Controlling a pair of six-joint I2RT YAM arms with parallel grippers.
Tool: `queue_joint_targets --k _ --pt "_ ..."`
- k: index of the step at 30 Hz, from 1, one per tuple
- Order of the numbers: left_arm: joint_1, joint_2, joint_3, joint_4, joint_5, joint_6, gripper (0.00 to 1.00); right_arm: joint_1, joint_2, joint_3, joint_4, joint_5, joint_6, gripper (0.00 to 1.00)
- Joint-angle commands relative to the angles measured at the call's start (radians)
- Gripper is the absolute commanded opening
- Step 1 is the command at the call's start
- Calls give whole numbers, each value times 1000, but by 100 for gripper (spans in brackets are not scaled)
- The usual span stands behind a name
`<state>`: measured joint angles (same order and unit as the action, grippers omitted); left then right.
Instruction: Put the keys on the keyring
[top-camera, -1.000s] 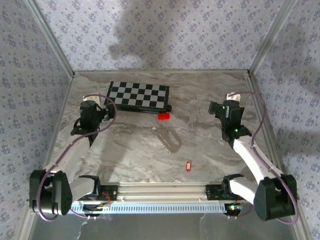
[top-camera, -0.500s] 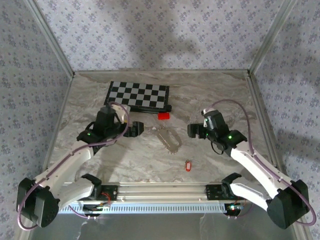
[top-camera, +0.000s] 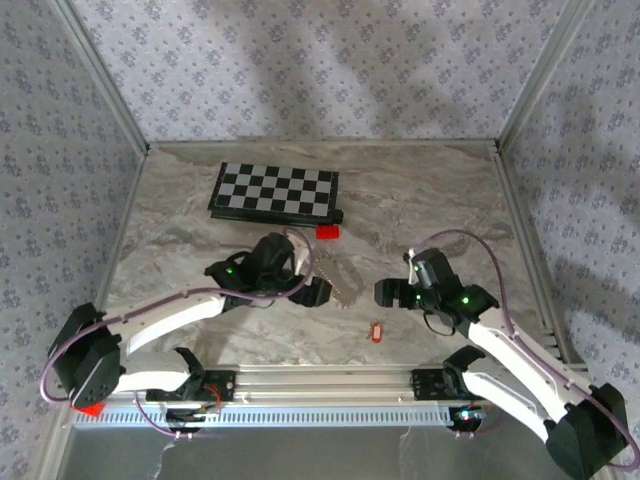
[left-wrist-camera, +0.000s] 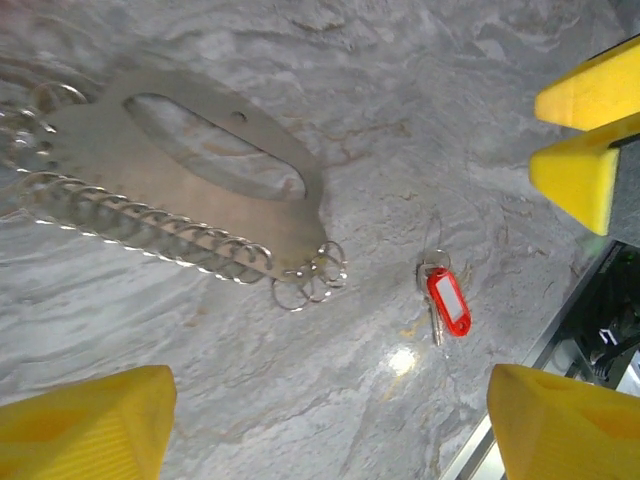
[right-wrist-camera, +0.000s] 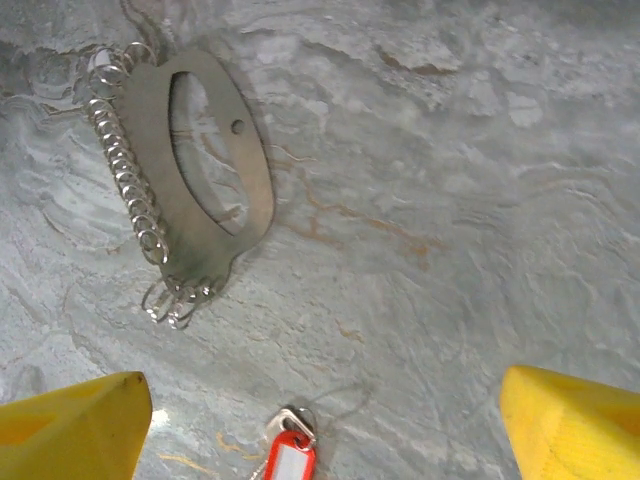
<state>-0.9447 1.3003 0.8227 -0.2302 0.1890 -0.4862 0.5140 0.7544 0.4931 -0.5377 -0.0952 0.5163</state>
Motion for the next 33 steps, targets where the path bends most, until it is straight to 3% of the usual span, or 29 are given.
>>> queue_joint_targets --k 1,10,16,25,33 --pt "-65 79 84 5 -122 -26 76 -49 -58 -32 -18 -27 50 89" --pt "-167 365 326 -174 -229 44 57 -252 -181 -101 15 0 24 88" --pt "-216 527 502 -318 -289 96 44 -378 -181 -90 43 -66 -24 89" --pt "-244 664 651 -472 -382 103 40 -452 -245 -109 39 -114 -31 89" --pt "-253 701 671 -480 -390 91 36 -495 -251 -108 46 -150 -40 89"
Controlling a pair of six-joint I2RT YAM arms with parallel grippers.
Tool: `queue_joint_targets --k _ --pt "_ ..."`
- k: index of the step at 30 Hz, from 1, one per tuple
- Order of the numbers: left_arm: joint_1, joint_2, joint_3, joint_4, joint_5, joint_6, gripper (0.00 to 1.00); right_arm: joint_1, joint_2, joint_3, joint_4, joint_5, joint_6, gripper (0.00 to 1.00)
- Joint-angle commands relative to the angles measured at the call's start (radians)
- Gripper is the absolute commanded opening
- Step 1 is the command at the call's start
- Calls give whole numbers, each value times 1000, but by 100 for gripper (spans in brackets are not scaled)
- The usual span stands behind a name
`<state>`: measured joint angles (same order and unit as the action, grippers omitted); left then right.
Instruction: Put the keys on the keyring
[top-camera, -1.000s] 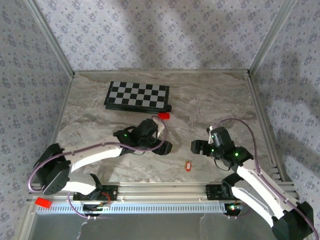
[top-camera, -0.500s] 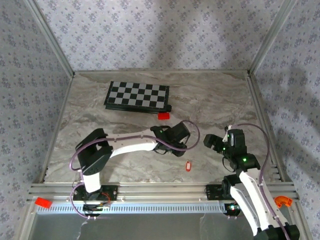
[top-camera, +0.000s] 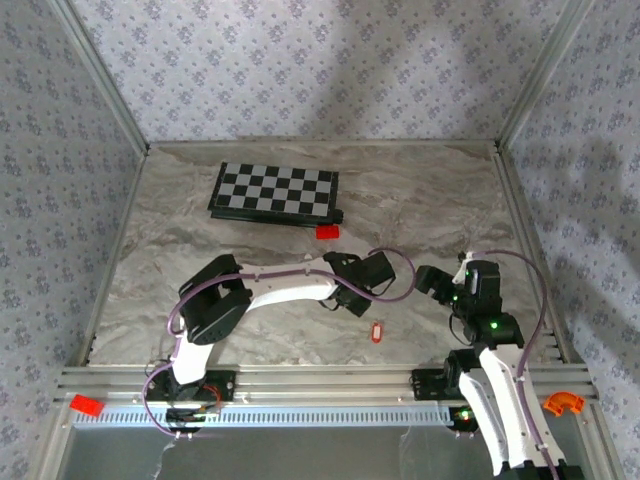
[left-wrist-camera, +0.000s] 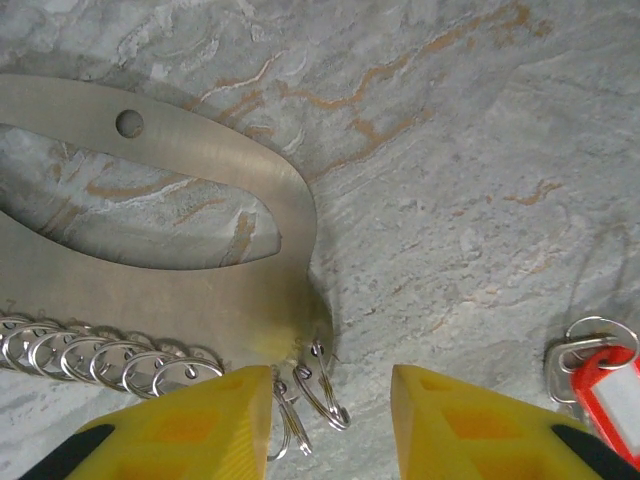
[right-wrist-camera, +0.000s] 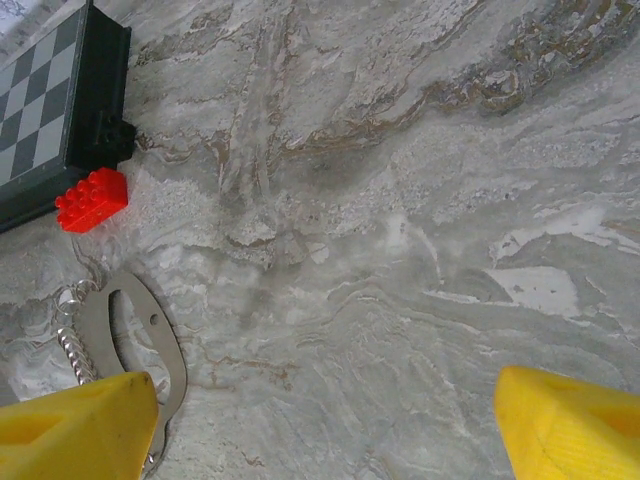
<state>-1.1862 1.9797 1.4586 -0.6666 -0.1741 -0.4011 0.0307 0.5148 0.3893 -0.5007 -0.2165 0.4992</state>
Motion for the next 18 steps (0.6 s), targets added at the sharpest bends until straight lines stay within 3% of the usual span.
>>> queue_joint_targets --k 1,18 --pt "-11 25 39 -44 -25 6 35 -16 -13 -4 10 -31 -25 89" --pt "-17 53 52 -57 -28 5 27 -35 -16 -4 13 -47 -25 89"
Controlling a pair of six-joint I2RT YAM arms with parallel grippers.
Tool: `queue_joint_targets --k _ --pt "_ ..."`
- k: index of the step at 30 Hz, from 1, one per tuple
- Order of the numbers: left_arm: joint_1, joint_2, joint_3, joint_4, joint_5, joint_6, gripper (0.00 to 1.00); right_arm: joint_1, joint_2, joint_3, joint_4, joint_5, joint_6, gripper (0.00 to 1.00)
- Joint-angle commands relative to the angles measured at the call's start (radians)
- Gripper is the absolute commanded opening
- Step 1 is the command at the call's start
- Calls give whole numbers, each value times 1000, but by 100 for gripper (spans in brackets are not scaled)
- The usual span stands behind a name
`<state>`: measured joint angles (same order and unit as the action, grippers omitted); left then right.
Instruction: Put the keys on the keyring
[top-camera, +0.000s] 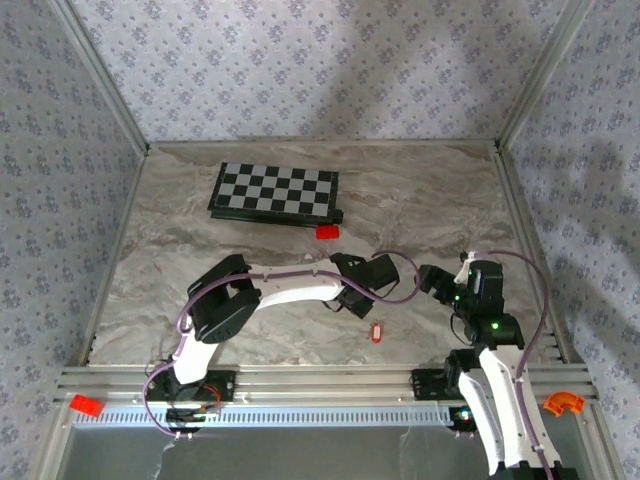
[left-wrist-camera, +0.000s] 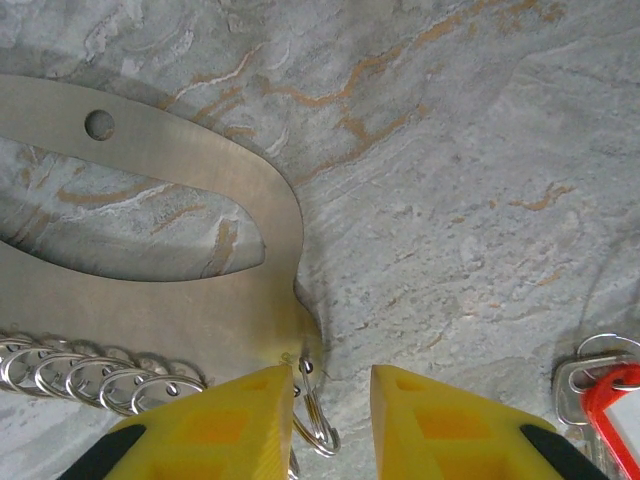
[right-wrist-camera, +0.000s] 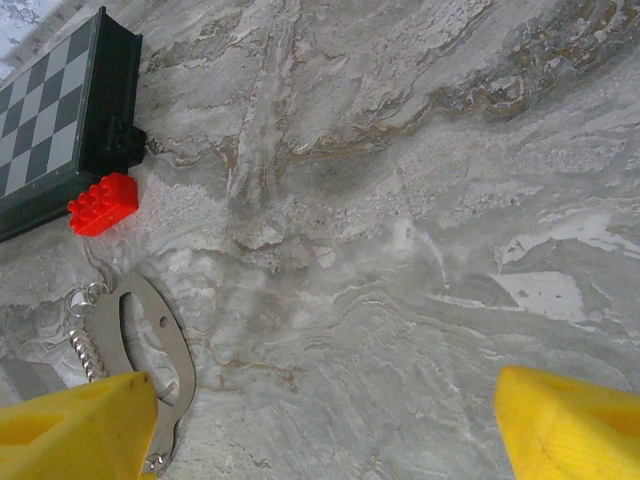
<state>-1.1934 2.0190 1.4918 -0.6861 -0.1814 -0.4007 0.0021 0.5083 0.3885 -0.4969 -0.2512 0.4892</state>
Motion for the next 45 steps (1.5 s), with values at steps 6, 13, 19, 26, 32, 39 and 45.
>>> queue_joint_targets --k 6,13,19,26,32,39,45 --pt "-16 17 4 -37 -29 -3 25 -11 -10 -5 8 -13 -18 89" --pt "-21 20 -3 -38 -36 -12 23 -16 -12 -6 7 -13 -17 89" --pt "-21 21 -13 -38 -48 -19 24 -23 -20 -4 4 -10 -17 89" --pt "-23 22 -23 -37 -56 -27 24 -24 -20 -6 5 -13 -18 89" --pt "-23 22 -28 -38 -59 -29 24 -31 -20 -5 5 -10 -19 89" --pt "-23 12 -41 -44 -63 -33 20 -42 -21 2 4 -14 -21 90" --pt "-32 6 -52 -47 -64 -43 17 -48 -20 3 4 -20 -23 89"
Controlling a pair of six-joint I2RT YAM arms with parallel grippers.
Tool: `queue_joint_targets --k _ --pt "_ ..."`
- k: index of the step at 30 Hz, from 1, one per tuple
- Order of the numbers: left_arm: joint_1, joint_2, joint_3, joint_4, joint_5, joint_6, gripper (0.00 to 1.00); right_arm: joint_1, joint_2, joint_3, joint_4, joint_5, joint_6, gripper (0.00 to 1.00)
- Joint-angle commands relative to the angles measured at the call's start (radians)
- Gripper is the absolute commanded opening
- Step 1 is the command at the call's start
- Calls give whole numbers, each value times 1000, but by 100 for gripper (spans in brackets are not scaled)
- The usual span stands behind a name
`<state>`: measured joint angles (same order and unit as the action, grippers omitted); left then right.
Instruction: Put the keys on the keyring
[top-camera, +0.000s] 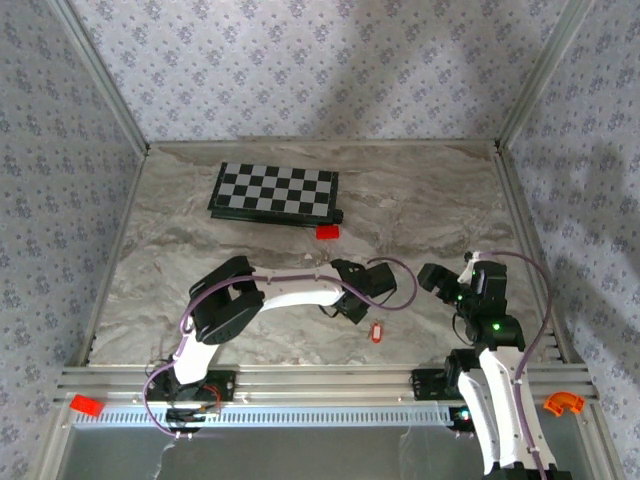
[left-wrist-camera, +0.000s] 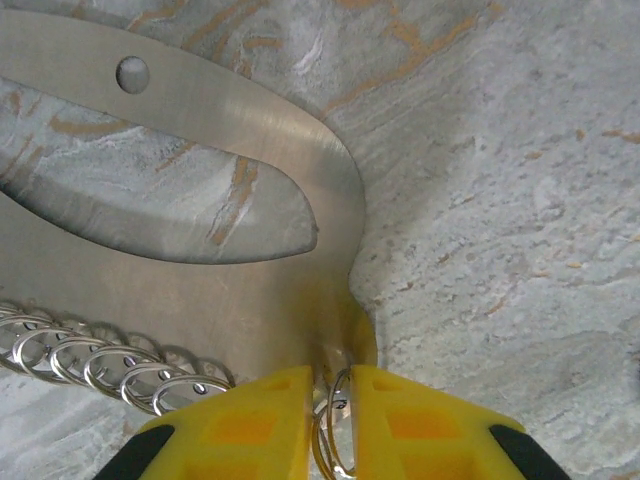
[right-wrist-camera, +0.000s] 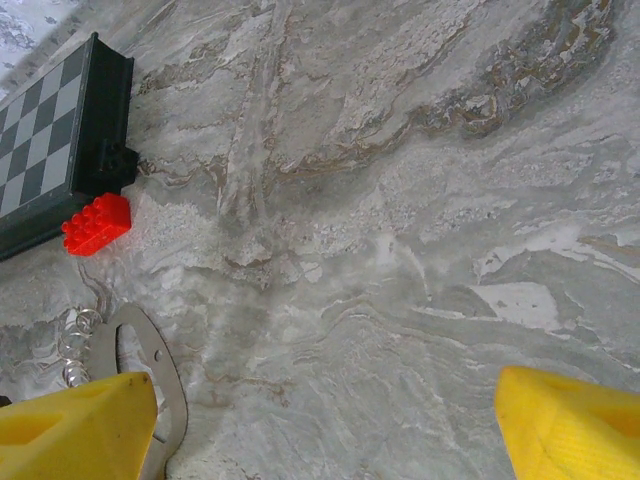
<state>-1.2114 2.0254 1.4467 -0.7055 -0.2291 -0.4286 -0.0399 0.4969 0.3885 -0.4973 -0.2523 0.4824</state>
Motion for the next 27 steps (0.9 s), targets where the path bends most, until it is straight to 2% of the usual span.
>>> queue_joint_targets --k 1,12,16,27 --pt "-15 -1 -8 -27 -17 -16 17 -7 -9 3 4 -18 -16 89" --pt "-25 -8 -5 -31 -15 -21 13 -8 -10 2 3 -16 -19 89" --pt "-24 -17 -7 -31 -18 -19 20 -8 -10 1 1 -13 -23 89" --pt "-24 -28 -5 -20 -15 -22 18 -9 -14 2 1 -12 -23 89"
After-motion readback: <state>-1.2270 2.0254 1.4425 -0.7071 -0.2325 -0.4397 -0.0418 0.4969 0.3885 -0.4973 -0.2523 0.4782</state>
